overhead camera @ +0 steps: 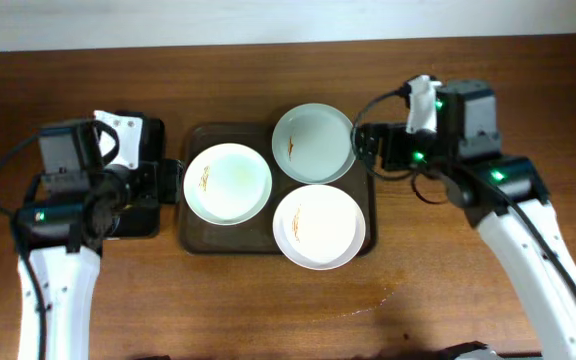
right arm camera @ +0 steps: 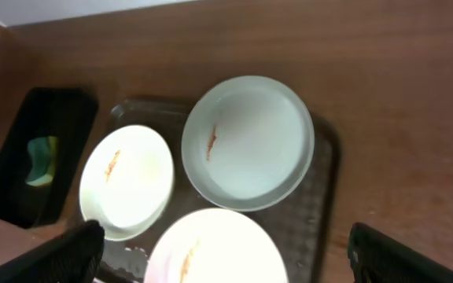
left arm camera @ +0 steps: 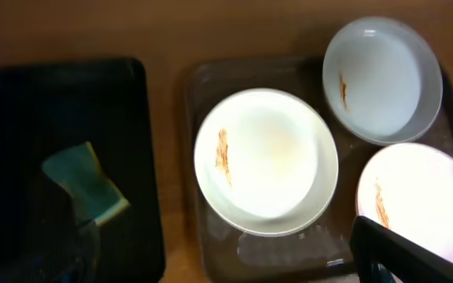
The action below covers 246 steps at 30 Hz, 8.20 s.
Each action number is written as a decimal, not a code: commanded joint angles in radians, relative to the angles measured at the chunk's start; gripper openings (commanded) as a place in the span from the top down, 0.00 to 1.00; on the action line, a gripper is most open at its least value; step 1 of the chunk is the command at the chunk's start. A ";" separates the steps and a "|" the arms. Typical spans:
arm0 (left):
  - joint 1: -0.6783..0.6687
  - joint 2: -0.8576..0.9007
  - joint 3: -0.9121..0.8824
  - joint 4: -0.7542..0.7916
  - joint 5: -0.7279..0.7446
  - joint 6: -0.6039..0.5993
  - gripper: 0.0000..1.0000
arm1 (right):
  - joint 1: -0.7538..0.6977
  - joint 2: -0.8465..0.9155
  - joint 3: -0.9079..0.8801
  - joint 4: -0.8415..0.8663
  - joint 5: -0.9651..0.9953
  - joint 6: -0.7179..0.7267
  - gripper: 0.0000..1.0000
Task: Clean dirty plates on tray and stack at the side
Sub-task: 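Grasp the rim of the left white plate with the right gripper, then pick up the green sponge from the black tray with the left gripper, then scrub the held plate with the sponge in the left gripper, then lift the cleaned plate with the right gripper and place it right of tray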
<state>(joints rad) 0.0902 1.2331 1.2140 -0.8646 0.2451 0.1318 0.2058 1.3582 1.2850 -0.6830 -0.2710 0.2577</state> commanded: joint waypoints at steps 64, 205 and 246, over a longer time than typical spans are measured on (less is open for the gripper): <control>0.183 0.750 0.036 0.315 -0.272 -0.356 0.53 | 0.455 0.786 0.107 0.385 0.125 0.566 0.95; 0.018 0.906 0.862 -0.406 -0.208 -0.183 0.99 | -0.500 0.500 0.236 -0.507 0.566 0.364 0.96; 0.018 0.912 0.862 -0.382 -0.208 -0.183 0.99 | 0.435 0.463 -0.003 0.121 0.151 0.573 0.96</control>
<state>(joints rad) 0.1005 2.1487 2.0590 -1.2484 0.0261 -0.0708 0.6044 1.7428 1.2743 -0.5983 -0.1207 0.7269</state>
